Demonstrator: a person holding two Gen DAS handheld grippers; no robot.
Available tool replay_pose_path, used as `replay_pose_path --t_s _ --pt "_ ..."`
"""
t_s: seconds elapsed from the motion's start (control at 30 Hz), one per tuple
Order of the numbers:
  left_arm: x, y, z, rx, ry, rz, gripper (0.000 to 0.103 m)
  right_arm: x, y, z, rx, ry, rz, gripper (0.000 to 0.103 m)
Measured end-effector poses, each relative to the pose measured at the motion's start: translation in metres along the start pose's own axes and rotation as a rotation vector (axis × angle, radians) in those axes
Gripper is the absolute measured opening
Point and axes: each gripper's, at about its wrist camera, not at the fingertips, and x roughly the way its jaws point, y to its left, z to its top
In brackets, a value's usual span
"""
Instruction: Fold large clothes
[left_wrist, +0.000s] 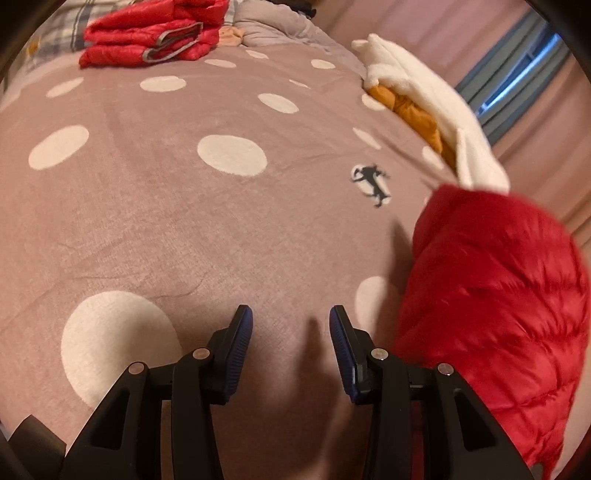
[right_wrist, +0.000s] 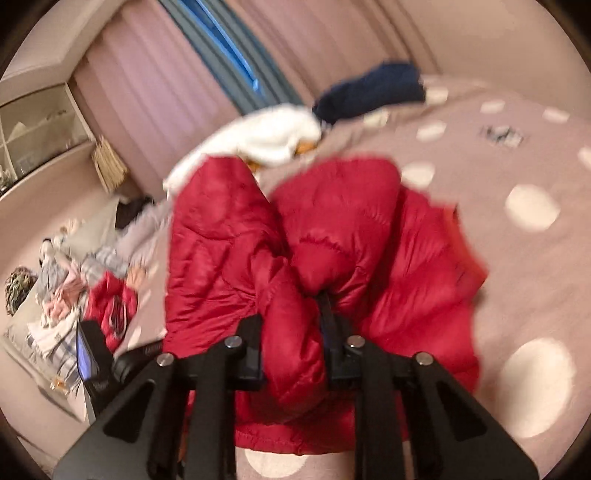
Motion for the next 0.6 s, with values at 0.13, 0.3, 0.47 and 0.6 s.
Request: replay_pose_path --t_s 0.13,0.3,0.47,0.6 --pt "-0.011 0.000 0.002 0.022 -0.044 0.000 0.041 -0.025 -0.012 0.018 0.022 -0.096 -0.069 0.020" --pt "-0.018 -0.011 -0.003 0.099 -0.029 -0.065 0.041 -0.016 -0.050 0.013 0.078 -0.045 -0.231 0.021" --pt "-0.042 -0.054 -0.028 0.358 -0.098 -0.161 0.041 0.004 -0.065 0.001 0.022 0.010 -0.435 0.029" --pt "-0.045 -0.076 -0.050 0.461 -0.106 -0.169 0.041 0.019 -0.071 -0.004 -0.025 0.081 -0.506 0.029"
